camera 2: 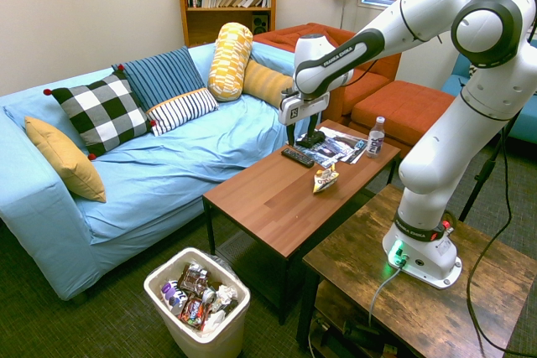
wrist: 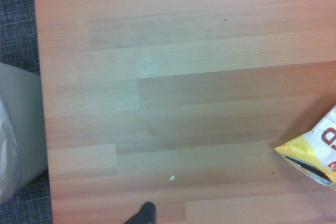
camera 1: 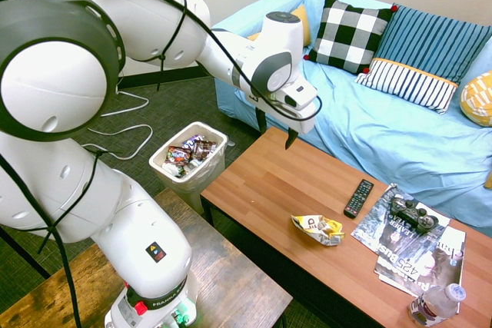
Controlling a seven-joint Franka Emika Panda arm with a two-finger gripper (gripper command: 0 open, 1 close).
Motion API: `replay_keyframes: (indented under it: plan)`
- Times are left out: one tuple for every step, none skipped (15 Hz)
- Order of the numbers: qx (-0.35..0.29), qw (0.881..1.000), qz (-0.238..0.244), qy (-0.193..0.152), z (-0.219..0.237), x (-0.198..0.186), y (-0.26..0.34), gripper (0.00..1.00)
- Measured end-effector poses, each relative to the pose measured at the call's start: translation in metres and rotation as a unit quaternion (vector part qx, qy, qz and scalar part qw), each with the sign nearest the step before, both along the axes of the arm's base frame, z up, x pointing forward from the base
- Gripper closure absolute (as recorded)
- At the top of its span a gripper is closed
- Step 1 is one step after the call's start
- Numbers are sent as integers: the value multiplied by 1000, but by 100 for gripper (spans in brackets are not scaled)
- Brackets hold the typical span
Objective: Throw the chip bag in the trash bin
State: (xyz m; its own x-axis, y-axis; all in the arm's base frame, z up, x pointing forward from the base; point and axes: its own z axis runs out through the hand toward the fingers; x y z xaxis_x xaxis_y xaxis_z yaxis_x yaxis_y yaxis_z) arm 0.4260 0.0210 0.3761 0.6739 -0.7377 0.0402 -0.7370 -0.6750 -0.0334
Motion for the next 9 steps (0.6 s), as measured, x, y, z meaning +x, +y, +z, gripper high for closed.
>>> replay_keyframes:
  plan:
    - [2, 1000, -1, 0, 0, 1, 0, 0]
    - [5, 1000, -7, 0, -1, 2, -2, 0]
    - [8, 1000, -17, -1, -3, 3, -9, 0]
    - [10, 999, -33, -2, -5, 6, -21, 0]
    - [13, 998, -56, -2, -10, 9, -38, 0]
    - [16, 996, -83, 1, -17, 11, -57, 0]
    - [18, 994, -109, 7, -27, 12, -76, 0]
    - [21, 990, -137, 13, -39, 14, -98, 0]
    - [23, 986, -164, 18, -52, 15, -118, 0]
